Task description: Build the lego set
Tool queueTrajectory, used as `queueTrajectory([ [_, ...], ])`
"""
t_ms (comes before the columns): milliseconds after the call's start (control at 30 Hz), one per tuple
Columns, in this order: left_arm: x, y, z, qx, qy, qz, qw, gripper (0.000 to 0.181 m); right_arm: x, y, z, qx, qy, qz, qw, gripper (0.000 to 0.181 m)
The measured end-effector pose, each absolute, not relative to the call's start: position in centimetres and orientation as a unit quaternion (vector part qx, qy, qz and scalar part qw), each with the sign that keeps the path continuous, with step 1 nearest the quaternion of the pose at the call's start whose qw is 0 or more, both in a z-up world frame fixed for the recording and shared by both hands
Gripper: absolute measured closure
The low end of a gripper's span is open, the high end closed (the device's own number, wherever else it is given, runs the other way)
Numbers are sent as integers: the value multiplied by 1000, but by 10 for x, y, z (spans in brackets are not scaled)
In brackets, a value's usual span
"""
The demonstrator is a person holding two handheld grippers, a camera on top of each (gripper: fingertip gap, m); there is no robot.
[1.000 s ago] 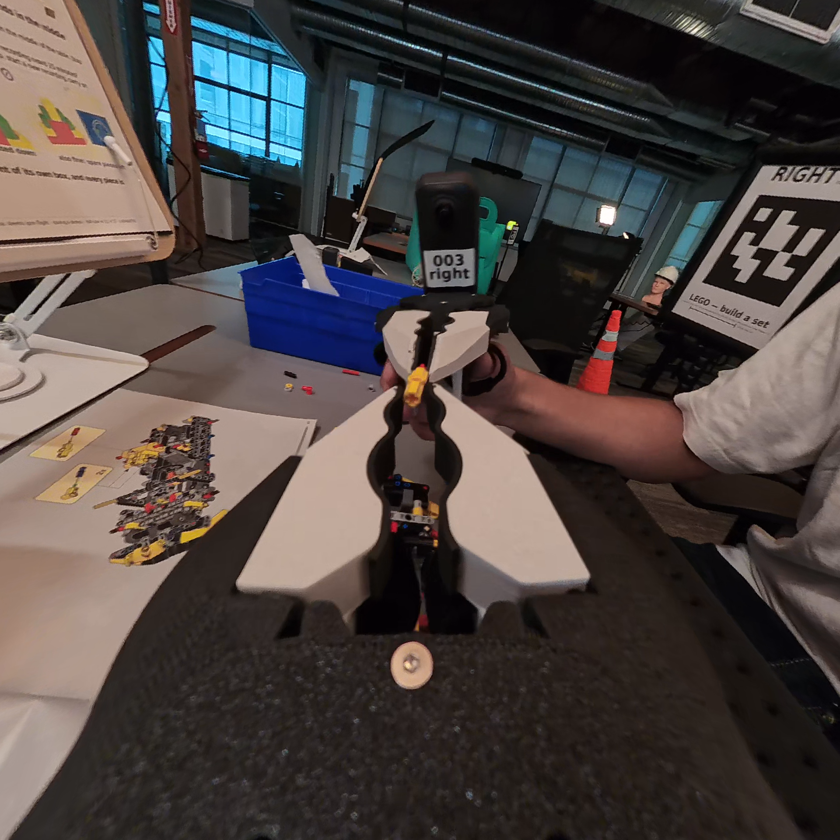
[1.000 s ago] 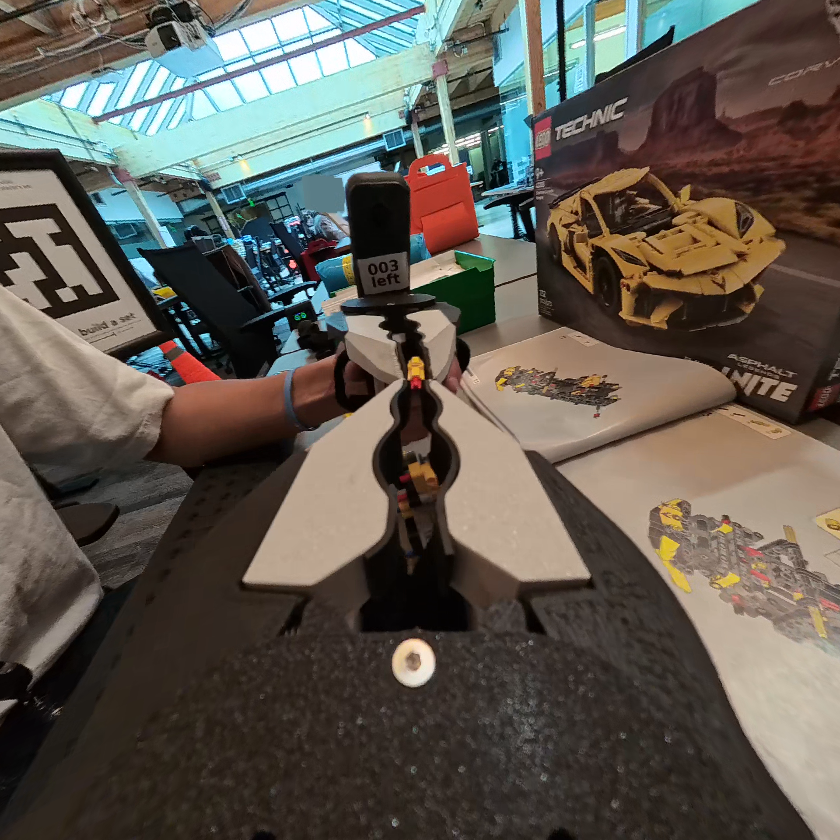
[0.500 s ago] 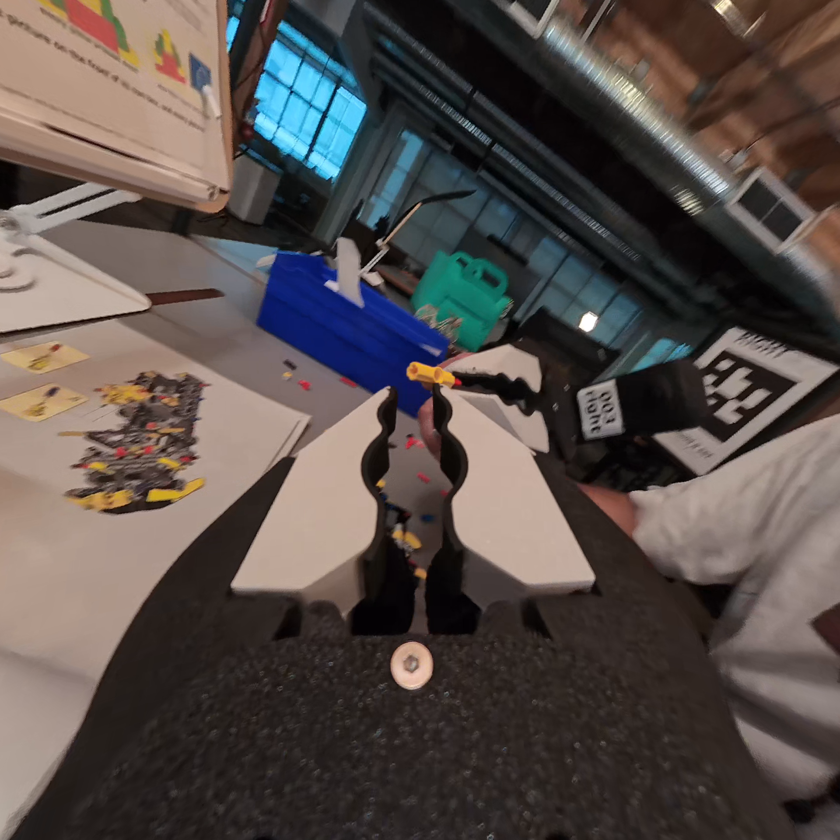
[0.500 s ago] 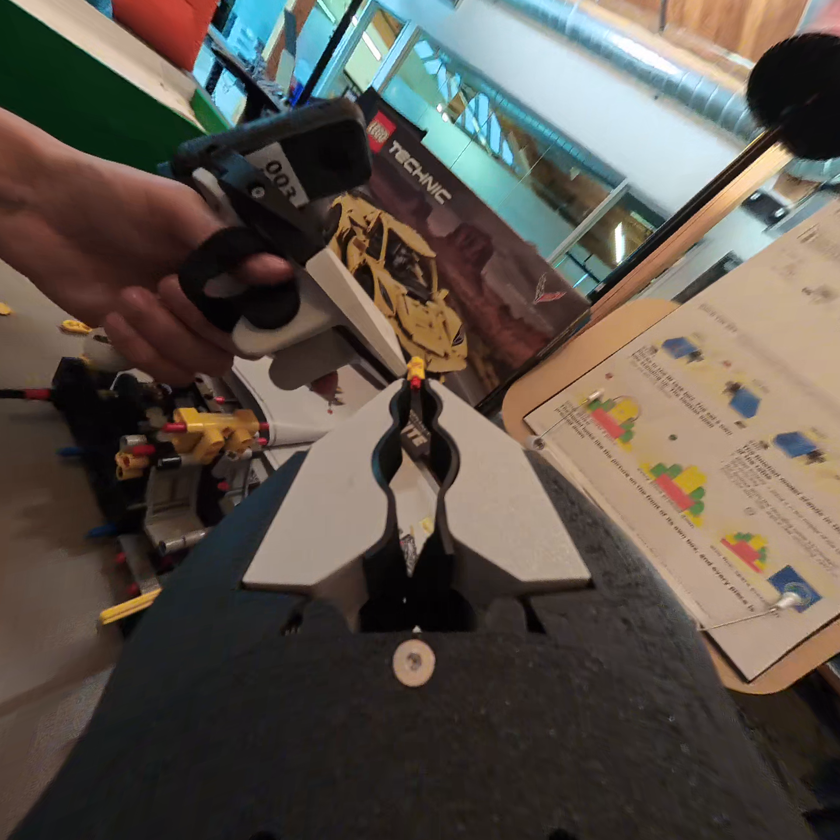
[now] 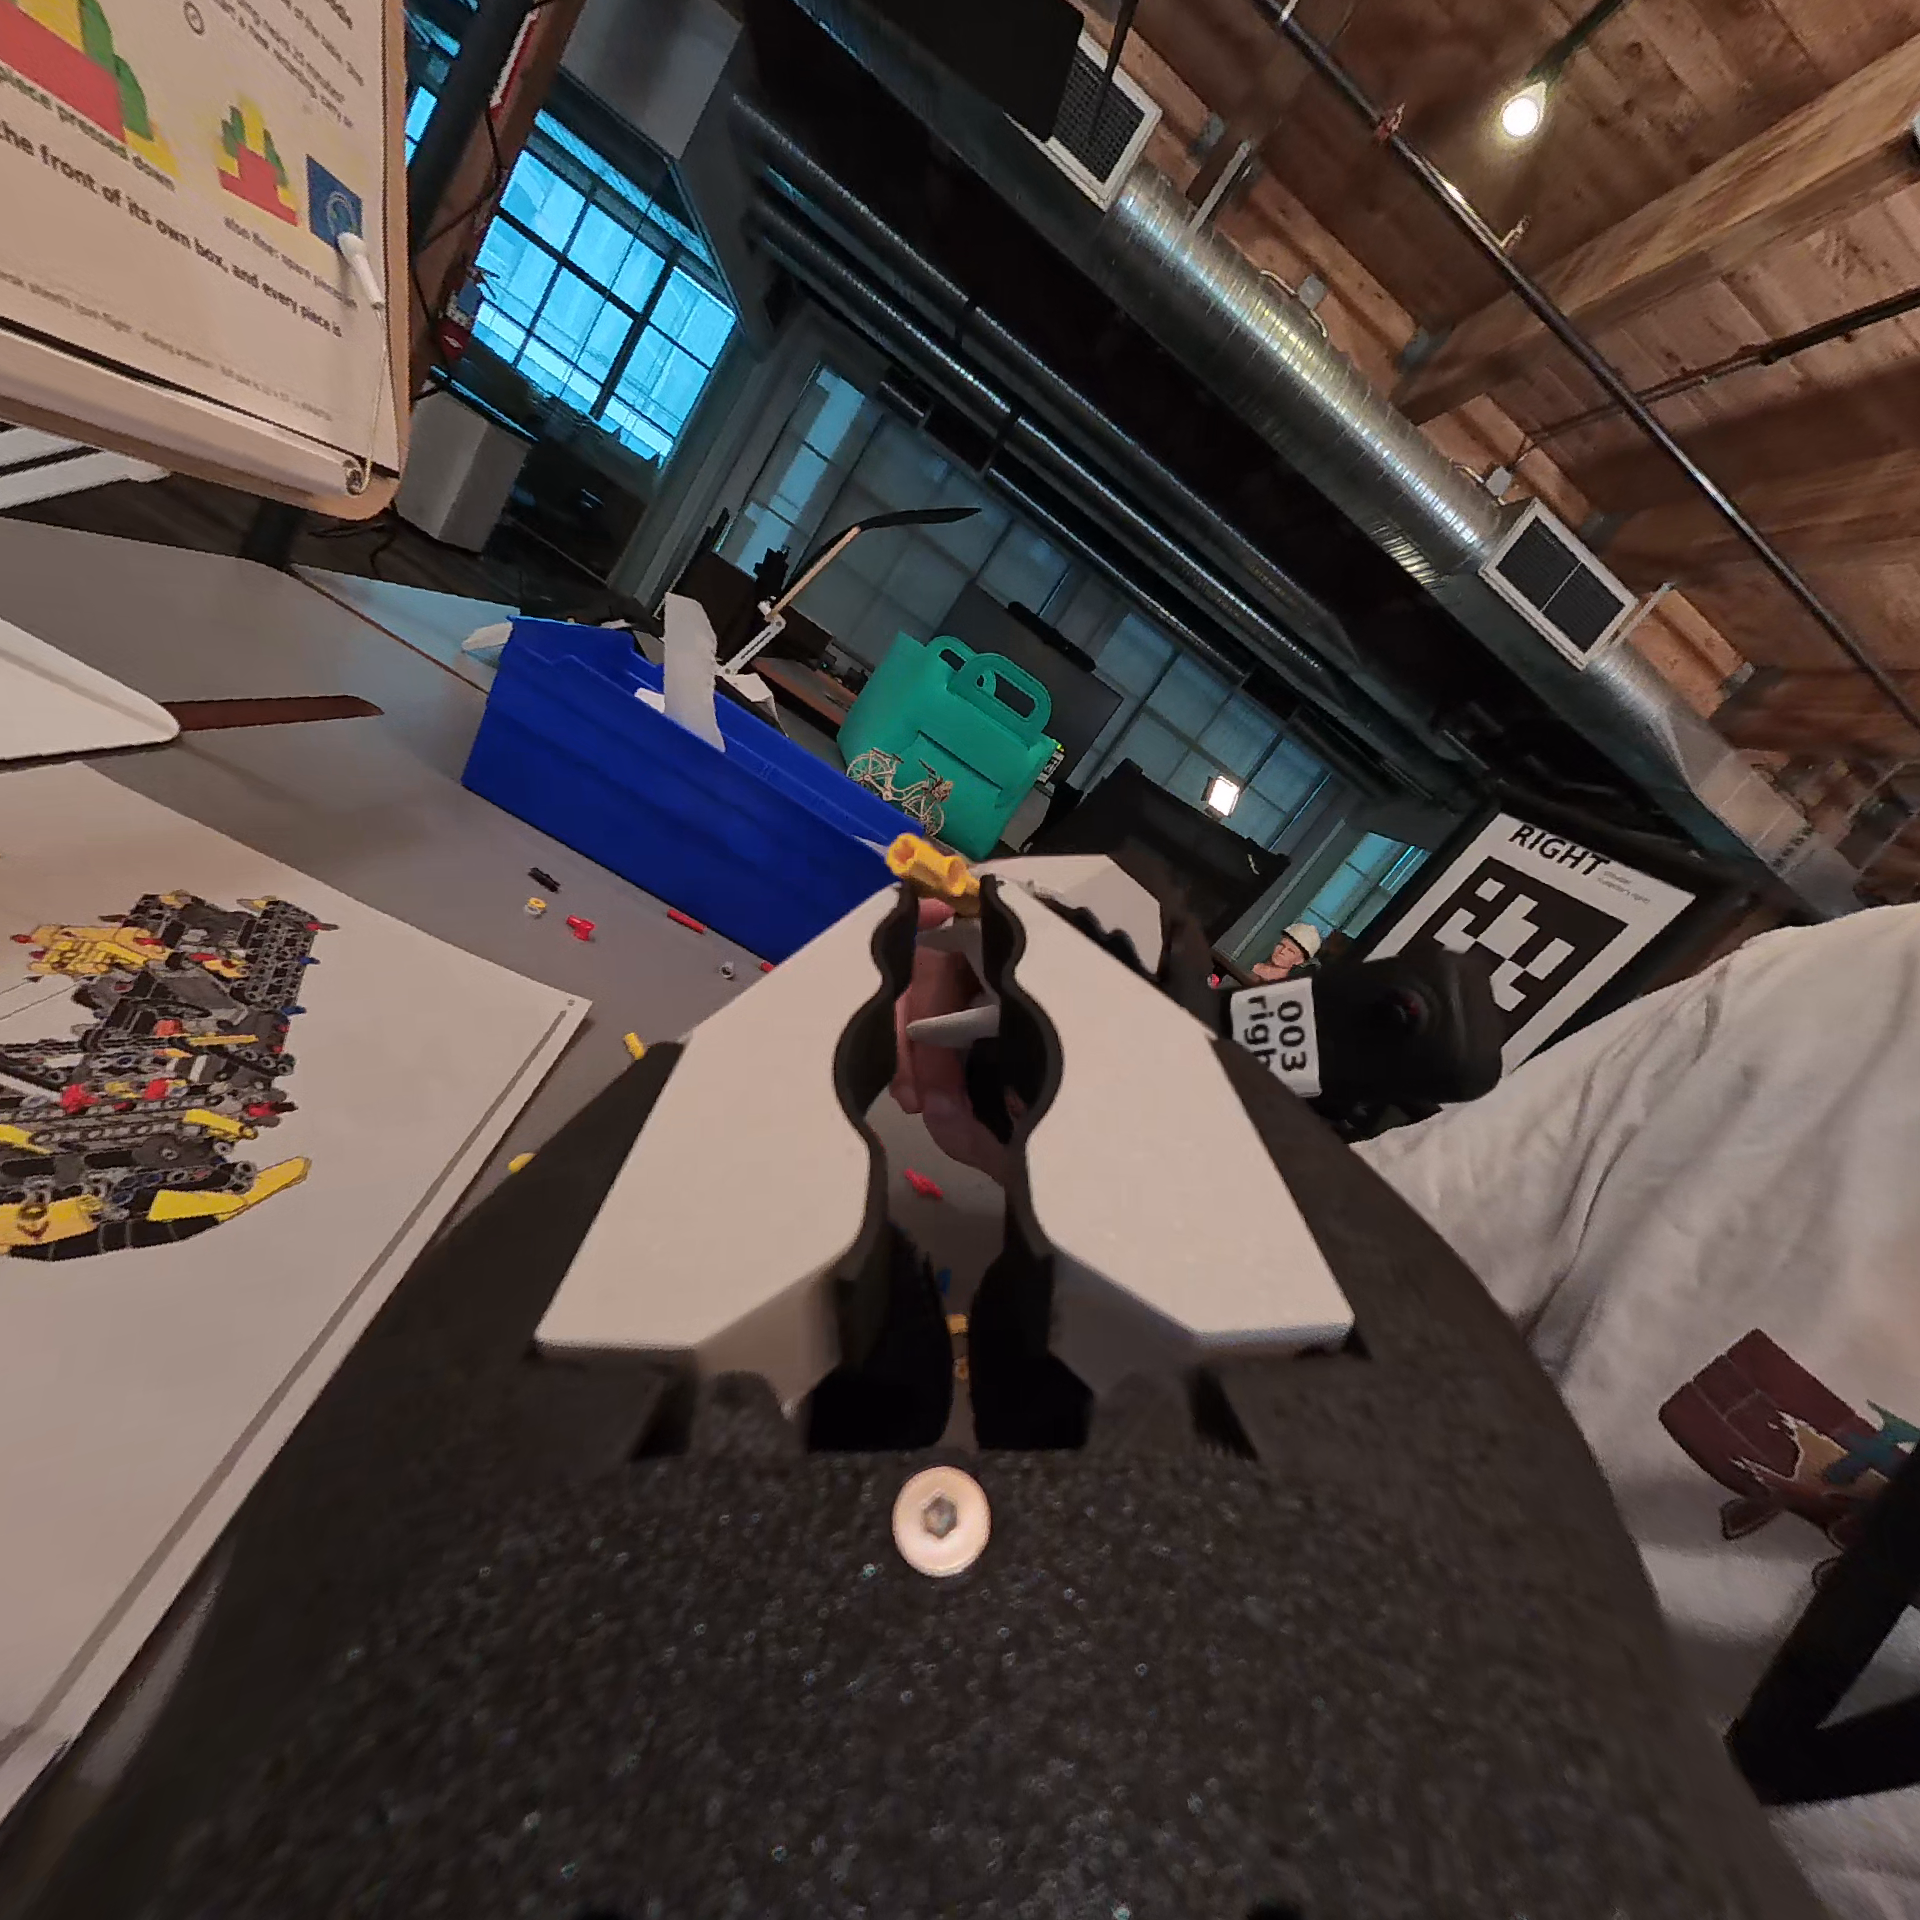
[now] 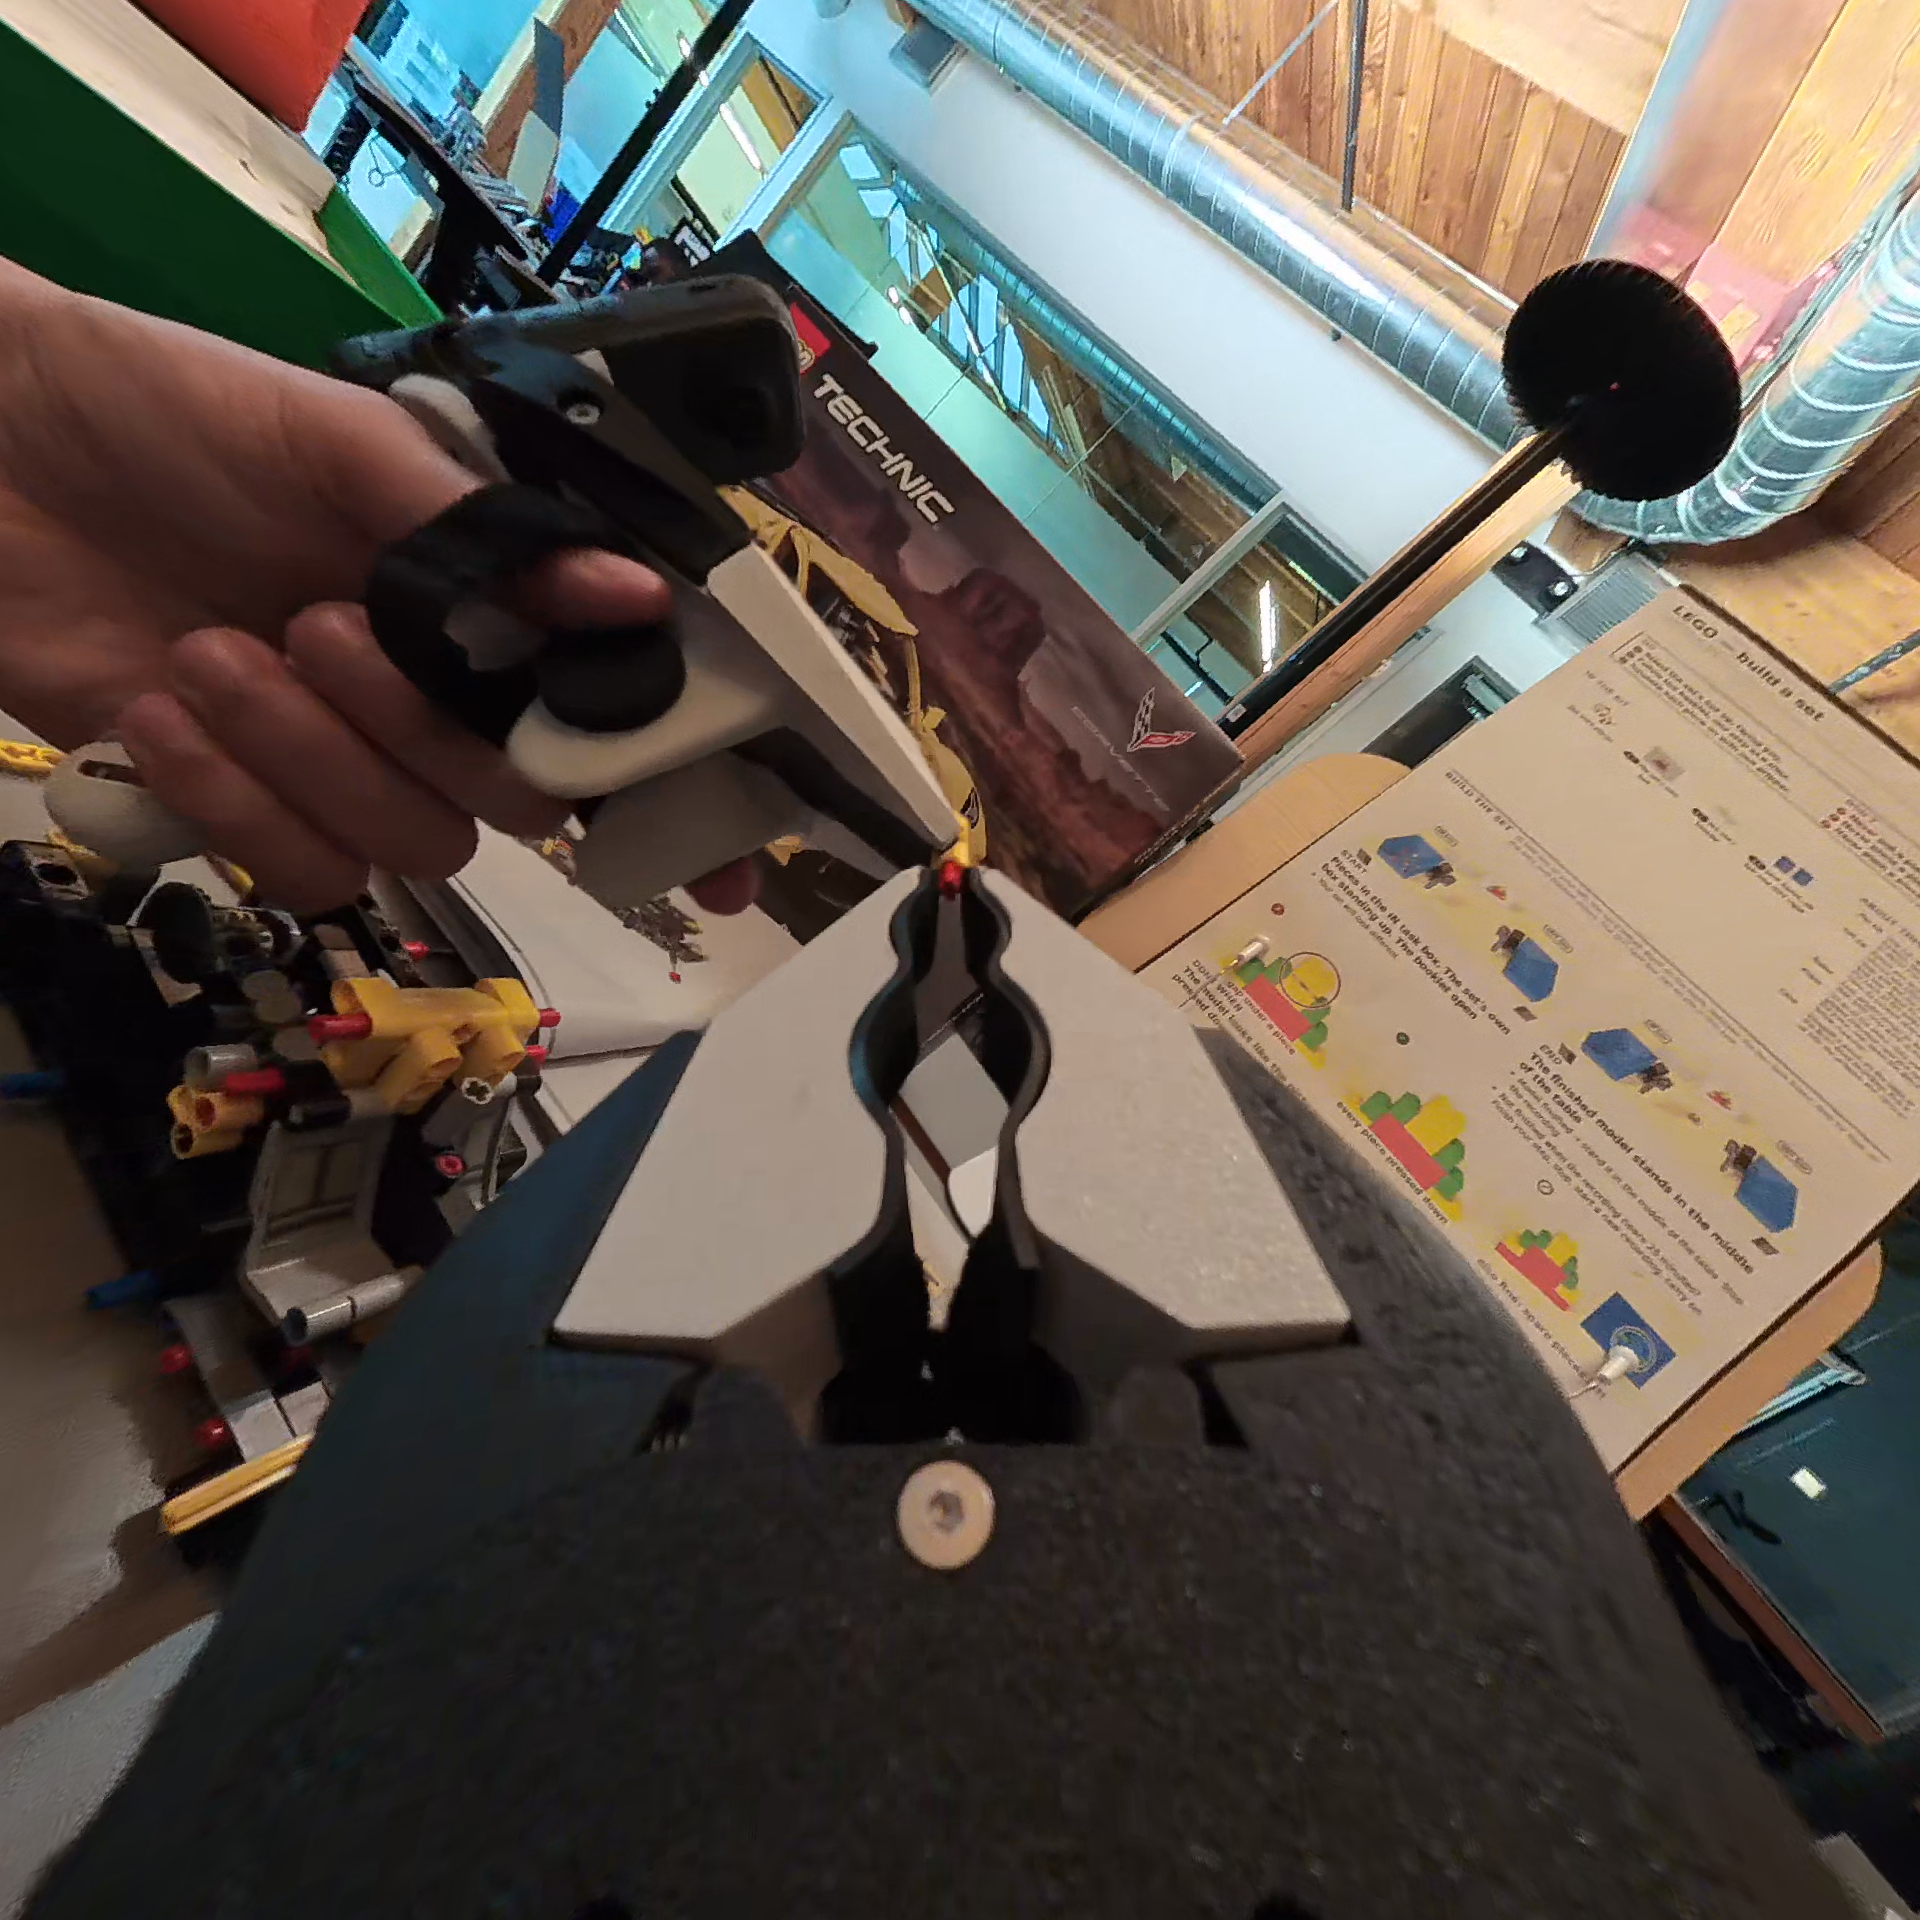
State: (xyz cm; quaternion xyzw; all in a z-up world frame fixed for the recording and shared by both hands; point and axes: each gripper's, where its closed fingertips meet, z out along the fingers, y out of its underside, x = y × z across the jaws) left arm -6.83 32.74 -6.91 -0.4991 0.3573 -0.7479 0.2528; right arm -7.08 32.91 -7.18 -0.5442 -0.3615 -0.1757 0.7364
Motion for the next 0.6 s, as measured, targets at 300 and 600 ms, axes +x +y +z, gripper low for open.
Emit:
queueTrajectory([
  [300,-75,328,-65,-487,318,-792,186,173,-77,329,-71,-542,-335,-176,751,177],
  [600,-88,339,-74,-514,367,-752,190,174,-79,323,-90,-635,-328,120,689,172],
])
